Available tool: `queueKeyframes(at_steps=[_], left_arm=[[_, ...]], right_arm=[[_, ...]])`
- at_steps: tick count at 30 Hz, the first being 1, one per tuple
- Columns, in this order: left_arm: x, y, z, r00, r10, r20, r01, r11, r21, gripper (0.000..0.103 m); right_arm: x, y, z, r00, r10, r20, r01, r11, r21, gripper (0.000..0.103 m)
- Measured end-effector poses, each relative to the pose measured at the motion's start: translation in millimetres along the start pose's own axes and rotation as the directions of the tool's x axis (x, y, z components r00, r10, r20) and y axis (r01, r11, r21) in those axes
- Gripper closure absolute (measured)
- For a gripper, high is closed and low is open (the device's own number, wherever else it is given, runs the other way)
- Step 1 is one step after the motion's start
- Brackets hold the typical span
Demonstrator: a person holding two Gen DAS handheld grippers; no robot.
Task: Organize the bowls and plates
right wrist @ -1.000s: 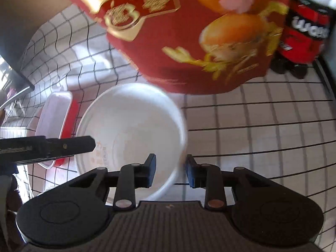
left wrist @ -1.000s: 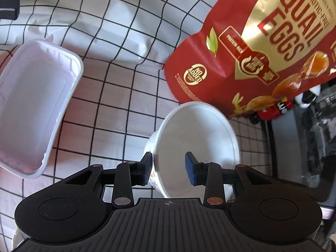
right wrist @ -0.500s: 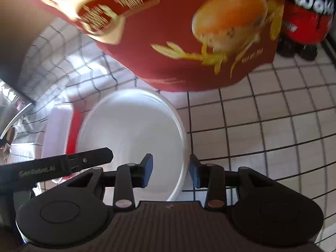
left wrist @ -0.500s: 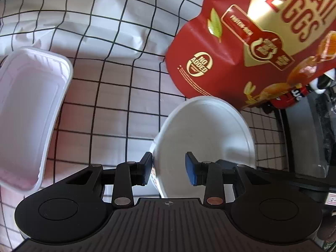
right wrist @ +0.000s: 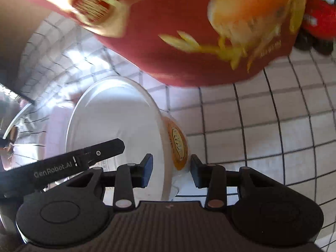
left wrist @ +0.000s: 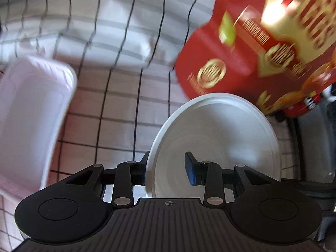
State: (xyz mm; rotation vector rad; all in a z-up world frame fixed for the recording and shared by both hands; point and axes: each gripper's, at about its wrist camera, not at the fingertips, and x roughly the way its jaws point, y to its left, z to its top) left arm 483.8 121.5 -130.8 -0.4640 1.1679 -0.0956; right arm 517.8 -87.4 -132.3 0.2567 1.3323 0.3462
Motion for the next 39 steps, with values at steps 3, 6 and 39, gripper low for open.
queueKeyframes(at_steps=[3,6,39], left_arm=[[-35,-5,7,0.998,-0.001,0.063,0.002,1.000,-0.021,0.067],[-78,-17,9,0.990,-0.009,0.141,0.009,1.000,-0.002,0.067],[-96,-51,-110,0.990,-0.099,-0.101,0.107,0.991,0.084,0.071]], right_arm=[[-26,13,0,0.998,0.046,0.043,-0.046,0.999,-0.013,0.064],[-56,23,-2,0.992,0.097,0.081,-0.096,0.995,-0.018,0.064],[-120,-43,-112,0.991,-0.051,0.120,0.060,0.996,-0.066,0.064]])
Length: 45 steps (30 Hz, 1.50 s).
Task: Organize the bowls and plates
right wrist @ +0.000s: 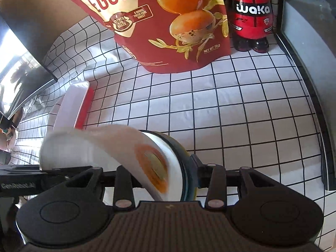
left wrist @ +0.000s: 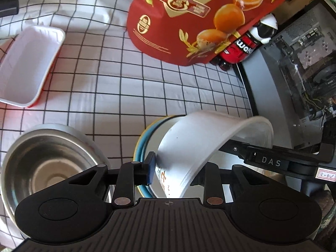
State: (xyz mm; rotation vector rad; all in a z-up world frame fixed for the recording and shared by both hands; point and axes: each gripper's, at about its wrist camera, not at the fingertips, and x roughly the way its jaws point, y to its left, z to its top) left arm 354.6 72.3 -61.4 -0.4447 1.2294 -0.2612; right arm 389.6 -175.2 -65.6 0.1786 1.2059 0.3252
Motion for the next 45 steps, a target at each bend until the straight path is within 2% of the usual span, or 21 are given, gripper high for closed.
queueKeyframes(at_steps=[5,9,15,21,24,29,32,37,39,41,45], left_arm=[[-8,0,4,0.999,-0.039,-0.013,0.040,0.999,0.012,0.067],[-4,-4,4,0.998,-0.047,-0.047,0.048,0.998,0.036,0.069],[3,-7,-3,0.997,0.021,-0.073,-0.015,0.996,0.083,0.076],[8,-18,-14,0.993,0.062,-0.099,-0.044,0.984,0.171,0.075],[6,-13,-14,0.994,0.052,-0.093,-0.039,0.990,0.136,0.075],[-12,-6,-7,0.999,0.019,-0.029,-0.017,0.997,0.075,0.075],[-15,0,-4,0.999,0.033,-0.003,-0.033,0.998,0.047,0.075],[-1,11,-8,0.998,0.055,-0.038,-0.054,0.998,0.010,0.075],[4,14,-11,0.997,0.062,-0.051,-0.062,0.998,-0.001,0.076],[6,17,-13,0.996,0.065,-0.056,-0.066,0.998,-0.013,0.076],[5,15,-15,0.998,0.005,-0.056,-0.007,0.999,-0.034,0.077]], right_arm=[[-3,-7,2,1.000,-0.011,0.007,0.011,1.000,0.017,0.064],[-5,-10,1,1.000,-0.020,0.007,0.020,1.000,0.019,0.064],[-6,-11,-5,1.000,-0.020,-0.012,0.020,1.000,0.010,0.064],[-3,-10,-11,0.999,-0.024,-0.028,0.024,1.000,-0.001,0.064],[-4,-9,-12,0.999,-0.027,-0.022,0.027,1.000,-0.011,0.064],[-14,-10,-10,0.999,-0.038,0.027,0.038,0.999,-0.019,0.064],[-17,-10,-9,0.998,-0.034,0.043,0.035,0.999,-0.026,0.064],[-8,-2,-17,1.000,-0.013,0.007,0.013,0.999,-0.041,0.064],[-6,2,-21,1.000,0.023,-0.016,-0.023,0.999,-0.044,0.063],[-7,6,-22,1.000,0.012,-0.009,-0.013,0.998,-0.058,0.063],[-6,4,-21,1.000,0.027,-0.015,-0.028,0.998,-0.052,0.064]])
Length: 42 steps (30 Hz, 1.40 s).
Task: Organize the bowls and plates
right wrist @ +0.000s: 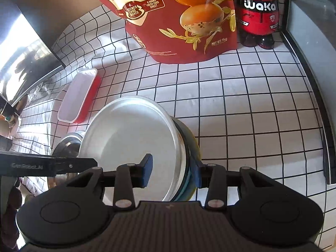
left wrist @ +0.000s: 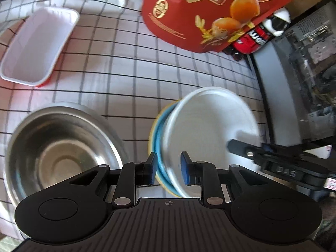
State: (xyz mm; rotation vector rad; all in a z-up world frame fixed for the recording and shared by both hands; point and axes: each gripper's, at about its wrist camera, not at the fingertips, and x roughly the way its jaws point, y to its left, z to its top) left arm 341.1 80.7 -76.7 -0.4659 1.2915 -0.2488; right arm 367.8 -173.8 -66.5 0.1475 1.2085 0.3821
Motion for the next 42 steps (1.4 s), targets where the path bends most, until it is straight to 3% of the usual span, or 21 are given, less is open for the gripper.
queueKeyframes(at_steps=[12,16,18,20,25,28,31,33,37,42], left_arm=[[-5,2,0,0.999,0.010,0.032,-0.009,1.000,-0.004,0.077],[-19,4,-4,0.997,-0.060,0.044,0.060,0.998,0.008,0.077],[-37,6,-7,0.991,-0.114,0.065,0.112,0.993,0.034,0.077],[-58,10,-11,0.987,-0.125,0.103,0.121,0.991,0.052,0.077],[-108,57,-10,0.967,0.006,0.256,-0.017,0.999,0.040,0.077],[-116,97,-11,0.958,0.092,0.270,-0.096,0.995,0.002,0.077],[-112,128,-17,0.960,0.160,0.229,-0.169,0.985,0.019,0.077],[-105,146,-21,0.971,0.146,0.189,-0.155,0.987,0.034,0.077],[-86,169,-26,0.986,0.115,0.119,-0.123,0.990,0.062,0.077],[-69,184,-28,0.988,0.106,0.112,-0.112,0.993,0.046,0.076]], right_arm=[[7,-21,1,0.998,-0.058,0.001,0.058,0.997,0.047,0.064],[-4,-18,3,0.996,-0.076,0.037,0.076,0.997,0.015,0.064],[-20,-10,3,0.992,-0.086,0.088,0.088,0.996,-0.023,0.064],[-38,-1,5,0.988,-0.075,0.139,0.081,0.996,-0.038,0.064],[-70,40,1,0.972,0.019,0.233,-0.012,0.999,-0.033,0.059],[-70,77,-15,0.964,0.070,0.255,-0.062,0.997,-0.037,0.058],[-54,112,-32,0.971,0.107,0.212,-0.104,0.994,-0.027,0.057],[-39,136,-47,0.978,0.118,0.170,-0.115,0.993,-0.030,0.057],[-9,173,-80,0.992,0.061,0.107,-0.058,0.998,-0.031,0.057],[30,172,-101,0.999,-0.014,0.032,0.012,0.997,0.076,0.057]])
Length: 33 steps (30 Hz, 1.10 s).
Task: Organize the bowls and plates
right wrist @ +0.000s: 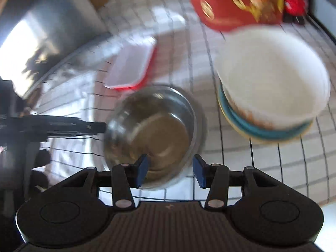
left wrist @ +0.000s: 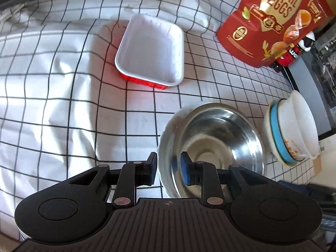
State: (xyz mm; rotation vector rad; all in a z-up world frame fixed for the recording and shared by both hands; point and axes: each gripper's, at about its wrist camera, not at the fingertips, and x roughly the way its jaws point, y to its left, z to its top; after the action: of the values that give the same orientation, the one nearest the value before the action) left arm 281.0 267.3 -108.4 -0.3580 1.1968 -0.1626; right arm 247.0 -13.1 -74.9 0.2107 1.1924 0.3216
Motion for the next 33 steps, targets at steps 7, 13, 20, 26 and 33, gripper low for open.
queueKeyframes(at_steps=[7,13,20,26,33], left_arm=[[29,8,-4,0.996,-0.054,-0.070,0.052,0.998,-0.031,0.073],[46,15,1,0.992,-0.092,-0.089,0.085,0.993,-0.084,0.072],[51,22,16,0.993,-0.111,-0.052,0.103,0.987,-0.124,0.070],[31,22,15,0.995,-0.092,-0.024,0.089,0.988,-0.128,0.070],[-66,-19,28,0.949,-0.212,0.236,0.215,0.977,0.011,0.073]], right_arm=[[47,-9,-16,0.998,0.022,-0.065,-0.015,0.993,0.116,0.056],[67,-1,-18,0.997,0.006,-0.077,0.005,0.991,0.137,0.055],[76,0,-6,0.998,0.006,-0.069,0.003,0.990,0.139,0.055],[60,6,2,0.997,-0.040,-0.069,0.044,0.998,0.053,0.055],[-47,19,23,0.997,0.044,0.056,-0.036,0.990,-0.140,0.055]])
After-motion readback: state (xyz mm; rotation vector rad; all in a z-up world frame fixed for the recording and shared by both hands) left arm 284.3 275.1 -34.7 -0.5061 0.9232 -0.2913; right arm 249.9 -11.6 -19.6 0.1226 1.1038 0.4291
